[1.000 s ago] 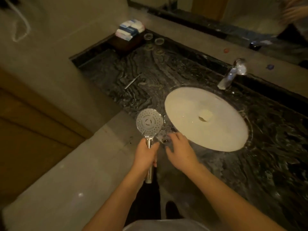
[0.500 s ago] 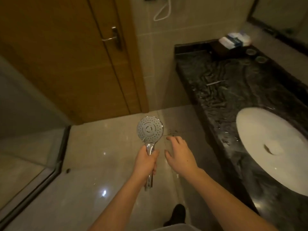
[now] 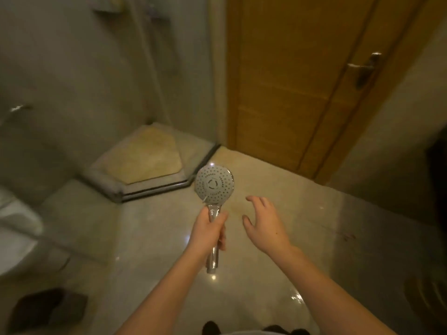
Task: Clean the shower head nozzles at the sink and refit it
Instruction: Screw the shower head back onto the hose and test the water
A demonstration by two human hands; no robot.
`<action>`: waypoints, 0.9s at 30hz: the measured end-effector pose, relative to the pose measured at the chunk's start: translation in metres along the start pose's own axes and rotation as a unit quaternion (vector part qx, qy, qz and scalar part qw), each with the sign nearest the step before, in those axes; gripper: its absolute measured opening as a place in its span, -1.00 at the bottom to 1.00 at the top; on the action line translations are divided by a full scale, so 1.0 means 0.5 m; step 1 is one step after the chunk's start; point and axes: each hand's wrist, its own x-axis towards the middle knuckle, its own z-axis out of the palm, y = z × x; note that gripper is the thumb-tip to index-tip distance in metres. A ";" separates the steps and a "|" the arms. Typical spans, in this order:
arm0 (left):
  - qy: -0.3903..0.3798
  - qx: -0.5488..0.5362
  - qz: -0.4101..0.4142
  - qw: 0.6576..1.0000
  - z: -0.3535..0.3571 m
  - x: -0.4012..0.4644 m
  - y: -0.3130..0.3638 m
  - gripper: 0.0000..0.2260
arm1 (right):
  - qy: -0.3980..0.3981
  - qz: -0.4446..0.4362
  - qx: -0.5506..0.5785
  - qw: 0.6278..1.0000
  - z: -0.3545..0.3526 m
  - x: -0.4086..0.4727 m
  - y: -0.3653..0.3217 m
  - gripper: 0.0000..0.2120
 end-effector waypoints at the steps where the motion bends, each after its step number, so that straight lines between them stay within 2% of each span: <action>1: 0.016 -0.014 -0.001 1.000 -0.048 -0.009 0.001 -0.88 | -0.011 -0.018 0.000 1.000 0.028 0.010 -0.040 -0.53; 8: 0.136 -0.047 0.009 0.990 -0.303 -0.055 -0.009 -0.85 | -0.078 -0.113 0.012 0.990 0.180 0.063 -0.280 -0.49; 14: 0.231 -0.064 0.028 0.971 -0.417 -0.024 -0.012 -0.88 | -0.112 -0.173 0.020 0.978 0.250 0.133 -0.372 -0.50; 20: 0.264 -0.061 0.015 0.962 -0.481 0.066 0.023 -0.92 | -0.138 -0.191 0.048 0.971 0.314 0.248 -0.421 -0.50; 27: 0.293 -0.048 0.016 0.955 -0.537 0.266 0.120 -0.86 | -0.152 -0.204 0.065 0.965 0.359 0.467 -0.470 -0.50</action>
